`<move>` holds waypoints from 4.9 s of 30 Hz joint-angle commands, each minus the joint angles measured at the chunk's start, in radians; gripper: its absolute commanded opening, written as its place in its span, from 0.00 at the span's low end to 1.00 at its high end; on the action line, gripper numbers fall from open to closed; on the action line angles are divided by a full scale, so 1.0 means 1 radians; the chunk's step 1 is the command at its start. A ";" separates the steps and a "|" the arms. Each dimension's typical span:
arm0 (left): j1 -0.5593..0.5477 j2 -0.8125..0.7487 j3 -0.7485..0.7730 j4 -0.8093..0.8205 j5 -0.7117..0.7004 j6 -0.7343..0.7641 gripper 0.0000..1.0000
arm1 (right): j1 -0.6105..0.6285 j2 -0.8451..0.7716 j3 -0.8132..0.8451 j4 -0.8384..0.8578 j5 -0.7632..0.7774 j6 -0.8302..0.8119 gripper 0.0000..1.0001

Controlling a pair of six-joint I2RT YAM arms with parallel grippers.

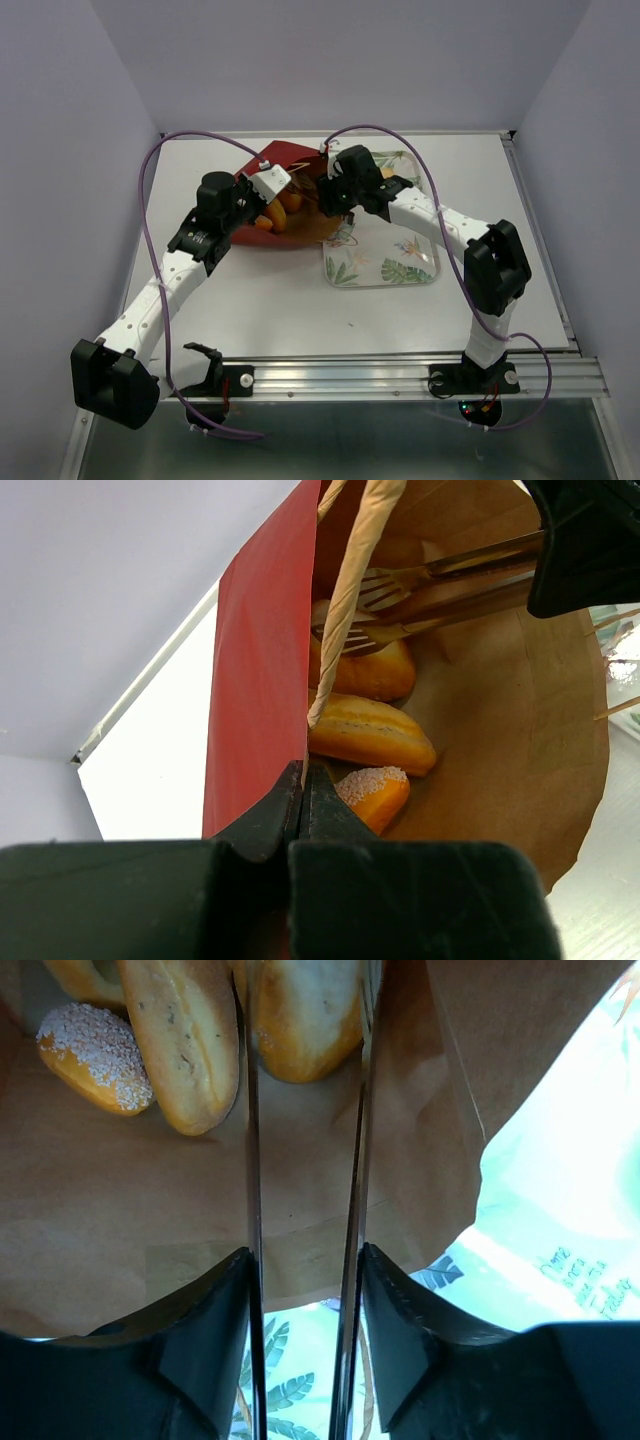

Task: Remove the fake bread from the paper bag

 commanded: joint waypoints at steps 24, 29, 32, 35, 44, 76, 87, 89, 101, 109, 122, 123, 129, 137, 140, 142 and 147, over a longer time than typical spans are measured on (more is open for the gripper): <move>0.001 -0.025 0.037 0.059 0.075 0.018 0.00 | 0.008 0.116 0.130 0.055 -0.047 -0.014 0.60; -0.001 -0.025 0.037 0.064 0.075 0.021 0.00 | 0.008 0.114 0.143 0.050 -0.072 -0.006 0.60; -0.001 -0.025 0.028 0.073 0.042 0.038 0.00 | 0.008 0.082 0.108 0.050 -0.082 -0.011 0.60; 0.002 -0.020 0.019 0.085 0.007 0.049 0.00 | 0.008 0.051 0.074 0.050 -0.095 -0.018 0.60; 0.017 -0.061 0.016 0.045 0.111 0.125 0.00 | 0.008 -0.009 -0.031 0.052 -0.099 -0.015 0.61; 0.054 -0.084 -0.009 0.076 0.267 0.096 0.00 | 0.008 0.077 0.063 0.063 -0.144 0.051 0.54; 0.053 -0.067 0.006 0.090 0.236 0.093 0.00 | 0.018 0.082 0.072 0.056 -0.176 0.054 0.36; 0.054 -0.066 0.006 0.091 0.233 0.093 0.00 | 0.018 0.077 0.071 0.055 -0.191 0.051 0.26; 0.054 -0.063 0.005 0.097 0.181 0.093 0.00 | 0.018 0.030 0.077 0.038 -0.196 0.058 0.01; 0.054 -0.040 0.012 0.113 0.121 0.087 0.00 | 0.018 -0.030 0.075 0.043 -0.144 0.028 0.01; 0.054 -0.040 0.008 0.108 0.124 0.086 0.00 | 0.018 -0.078 0.074 0.082 -0.099 0.046 0.01; 0.054 -0.040 0.008 0.108 0.123 0.087 0.00 | 0.018 -0.084 0.072 0.084 -0.082 0.043 0.01; 0.054 -0.038 0.009 0.107 0.109 0.087 0.00 | 0.018 -0.107 0.055 0.079 -0.026 0.023 0.01; 0.054 -0.025 0.017 0.123 0.072 0.079 0.00 | 0.018 -0.159 0.046 0.041 -0.038 0.011 0.01; 0.054 -0.012 0.031 0.134 0.036 0.066 0.00 | 0.018 -0.183 0.005 0.026 -0.071 0.011 0.01; 0.053 -0.006 0.037 0.142 -0.004 0.064 0.00 | 0.018 -0.200 -0.026 0.010 -0.087 0.011 0.01; 0.054 -0.003 0.026 0.146 -0.021 0.087 0.00 | 0.018 -0.272 -0.048 -0.020 -0.101 0.012 0.01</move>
